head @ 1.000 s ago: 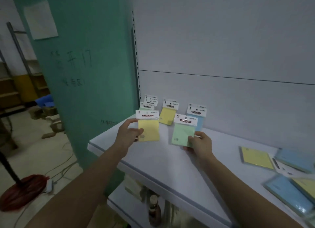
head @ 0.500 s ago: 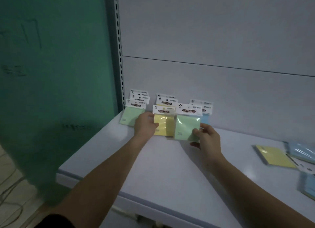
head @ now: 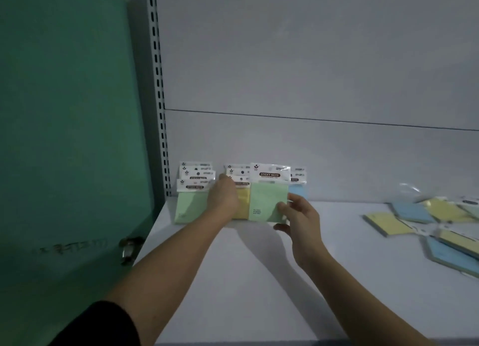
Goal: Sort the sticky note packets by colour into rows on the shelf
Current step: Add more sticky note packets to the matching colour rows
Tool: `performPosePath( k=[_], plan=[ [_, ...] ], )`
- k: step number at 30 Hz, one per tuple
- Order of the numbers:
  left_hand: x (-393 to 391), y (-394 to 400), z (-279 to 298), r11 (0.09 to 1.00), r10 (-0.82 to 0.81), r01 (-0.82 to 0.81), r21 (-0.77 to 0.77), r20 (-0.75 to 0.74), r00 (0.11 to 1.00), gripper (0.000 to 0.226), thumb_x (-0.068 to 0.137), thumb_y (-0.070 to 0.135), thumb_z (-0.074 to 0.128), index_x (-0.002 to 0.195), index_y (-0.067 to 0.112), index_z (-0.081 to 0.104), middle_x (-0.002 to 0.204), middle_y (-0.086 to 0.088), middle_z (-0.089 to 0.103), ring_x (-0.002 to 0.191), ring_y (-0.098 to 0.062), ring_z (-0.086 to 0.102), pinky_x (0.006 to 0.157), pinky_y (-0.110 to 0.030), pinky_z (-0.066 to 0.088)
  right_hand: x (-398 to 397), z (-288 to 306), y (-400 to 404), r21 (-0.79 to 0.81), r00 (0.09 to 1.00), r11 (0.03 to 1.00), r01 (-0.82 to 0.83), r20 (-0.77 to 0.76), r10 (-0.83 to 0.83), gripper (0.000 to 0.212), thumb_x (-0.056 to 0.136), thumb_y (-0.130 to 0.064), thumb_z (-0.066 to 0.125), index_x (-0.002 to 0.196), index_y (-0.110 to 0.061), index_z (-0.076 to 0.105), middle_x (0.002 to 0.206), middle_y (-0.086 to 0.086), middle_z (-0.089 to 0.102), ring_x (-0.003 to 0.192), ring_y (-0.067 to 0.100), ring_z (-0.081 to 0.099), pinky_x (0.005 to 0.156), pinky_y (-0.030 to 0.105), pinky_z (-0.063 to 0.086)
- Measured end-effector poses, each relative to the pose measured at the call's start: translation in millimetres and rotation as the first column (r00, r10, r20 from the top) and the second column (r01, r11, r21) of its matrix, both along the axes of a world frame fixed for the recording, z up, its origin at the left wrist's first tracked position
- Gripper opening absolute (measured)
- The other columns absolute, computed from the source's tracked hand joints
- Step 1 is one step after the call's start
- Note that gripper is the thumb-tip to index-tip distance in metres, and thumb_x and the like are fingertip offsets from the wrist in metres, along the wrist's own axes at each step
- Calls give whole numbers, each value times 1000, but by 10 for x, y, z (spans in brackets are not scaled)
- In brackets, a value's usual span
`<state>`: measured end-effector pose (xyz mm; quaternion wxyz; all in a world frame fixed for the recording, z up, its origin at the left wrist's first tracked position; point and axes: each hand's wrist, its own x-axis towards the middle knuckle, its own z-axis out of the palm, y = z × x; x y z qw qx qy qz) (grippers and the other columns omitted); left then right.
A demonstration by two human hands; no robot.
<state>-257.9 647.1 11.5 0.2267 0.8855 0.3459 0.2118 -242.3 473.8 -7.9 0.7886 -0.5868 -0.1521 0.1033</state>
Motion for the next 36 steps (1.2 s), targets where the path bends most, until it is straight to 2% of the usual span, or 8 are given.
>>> performPosePath(
  k=[3,8,13,17,21,25,31,36],
  plan=[
    [-37,-5,87,995,-23,21,100,22,999,41,84,-10,54,123,-1,43,114,-18,59,102,-34,60,75,-37,47,-36,119,-84,-16,1000,1000,12,28,-11,22,88,1,56,100,-14,67,91,11,64,81,22,64,54,27,52],
    [-329,38,214,949,-88,66,310,56,995,38,81,-13,51,115,4,49,111,-17,54,88,-32,57,66,-37,44,34,170,-203,-39,1000,999,1,-2,-1,23,87,0,55,101,-13,67,95,9,63,82,21,63,58,31,53],
    [-761,149,277,969,-46,48,241,-14,999,23,89,14,56,111,17,60,112,-7,65,96,-26,61,77,-33,48,143,300,-319,-30,999,999,-35,-41,34,22,86,0,55,99,-14,67,93,6,63,78,17,63,56,30,54],
    [-1180,-7,9,974,-148,169,151,-138,979,23,91,24,57,113,21,62,118,-6,61,106,-25,57,90,-38,48,188,379,-381,2,996,998,-66,-65,66,22,84,1,55,95,-15,65,97,5,64,86,20,63,66,34,58],
    [-1546,-315,-354,966,-168,205,159,-216,962,39,95,41,47,131,30,52,139,1,47,128,-20,41,104,-37,37,122,350,-282,-35,998,998,-42,-49,41,23,83,1,56,94,-17,64,89,0,64,83,16,60,79,36,52],
    [-1681,-469,-587,966,-131,182,182,-262,956,49,97,48,32,144,33,35,155,4,28,142,-18,22,117,-43,16,-23,234,-179,-70,998,996,-46,38,48,25,84,-1,60,105,-12,63,88,3,60,76,13,57,73,26,46],
    [-1670,-467,-594,981,-43,108,159,-366,930,57,92,61,18,146,45,21,160,7,13,148,-20,4,115,-59,-5,-154,173,-41,-68,988,986,-151,14,152,22,84,-3,65,102,-16,62,80,-4,64,74,12,62,67,27,49],
    [-1704,-397,-547,965,-83,187,183,-464,882,63,86,69,7,146,49,9,161,6,8,147,-28,3,110,-63,1,-285,164,267,-144,979,968,-204,-32,201,18,88,-3,64,98,-17,57,90,1,65,83,19,65,64,27,53]
  ],
)
